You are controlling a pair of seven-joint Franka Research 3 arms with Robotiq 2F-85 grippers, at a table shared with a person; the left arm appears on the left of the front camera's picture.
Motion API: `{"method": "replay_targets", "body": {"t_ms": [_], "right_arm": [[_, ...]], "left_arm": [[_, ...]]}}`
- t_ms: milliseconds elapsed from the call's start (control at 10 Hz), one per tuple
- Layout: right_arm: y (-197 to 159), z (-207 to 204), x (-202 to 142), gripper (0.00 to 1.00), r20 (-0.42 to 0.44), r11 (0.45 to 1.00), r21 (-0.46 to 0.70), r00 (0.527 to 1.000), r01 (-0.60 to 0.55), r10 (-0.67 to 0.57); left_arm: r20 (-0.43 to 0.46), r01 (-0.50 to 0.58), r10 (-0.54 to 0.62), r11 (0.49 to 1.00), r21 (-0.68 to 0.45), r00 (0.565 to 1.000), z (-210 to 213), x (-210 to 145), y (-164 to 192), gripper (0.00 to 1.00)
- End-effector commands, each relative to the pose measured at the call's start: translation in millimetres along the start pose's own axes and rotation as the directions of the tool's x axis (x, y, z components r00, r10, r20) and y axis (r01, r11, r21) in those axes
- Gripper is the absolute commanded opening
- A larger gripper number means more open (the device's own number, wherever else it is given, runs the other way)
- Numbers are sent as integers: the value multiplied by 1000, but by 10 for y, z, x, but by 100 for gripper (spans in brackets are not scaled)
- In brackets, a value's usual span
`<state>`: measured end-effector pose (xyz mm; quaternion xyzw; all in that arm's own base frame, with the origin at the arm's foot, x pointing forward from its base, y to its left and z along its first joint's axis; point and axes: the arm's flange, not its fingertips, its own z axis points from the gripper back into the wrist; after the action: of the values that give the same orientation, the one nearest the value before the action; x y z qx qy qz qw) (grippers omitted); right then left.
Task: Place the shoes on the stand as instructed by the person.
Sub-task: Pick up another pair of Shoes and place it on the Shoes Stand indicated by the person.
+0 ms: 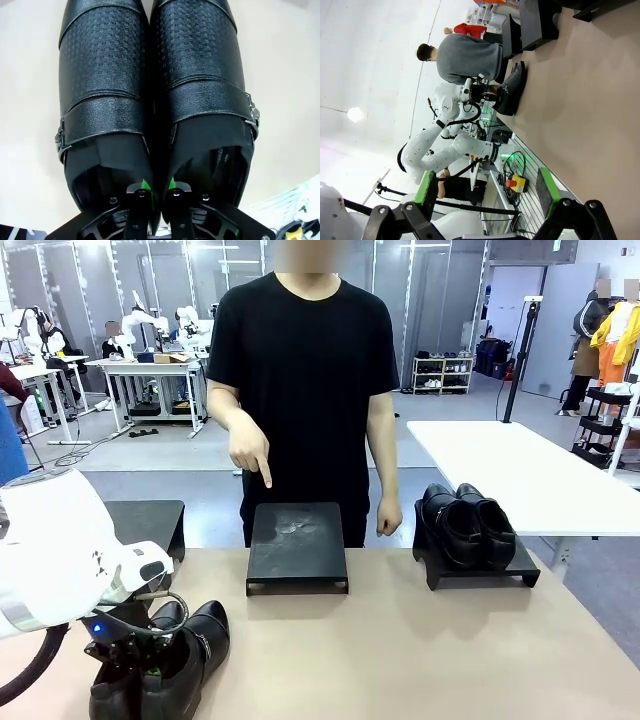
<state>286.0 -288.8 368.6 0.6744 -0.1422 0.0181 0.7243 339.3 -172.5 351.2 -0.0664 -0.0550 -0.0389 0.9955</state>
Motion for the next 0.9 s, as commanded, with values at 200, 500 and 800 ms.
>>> {"method": "replay_targets", "body": {"t_ms": [200,500,800], "right_arm": [[22,-13,-31,100,-6,1000,-12,1000,1,-1],[22,-13,-31,100,-6,1000,-12,1000,1,-1],[22,-13,-31,100,-6,1000,-12,1000,1,-1]], "left_arm": [[73,84,-77,991,-100,994,789,-27,-140,0],[149,167,-156,984,-64,976,1242,139,-344,0],[208,172,-164,985,-20,964,1366,215,-560,0]]}}
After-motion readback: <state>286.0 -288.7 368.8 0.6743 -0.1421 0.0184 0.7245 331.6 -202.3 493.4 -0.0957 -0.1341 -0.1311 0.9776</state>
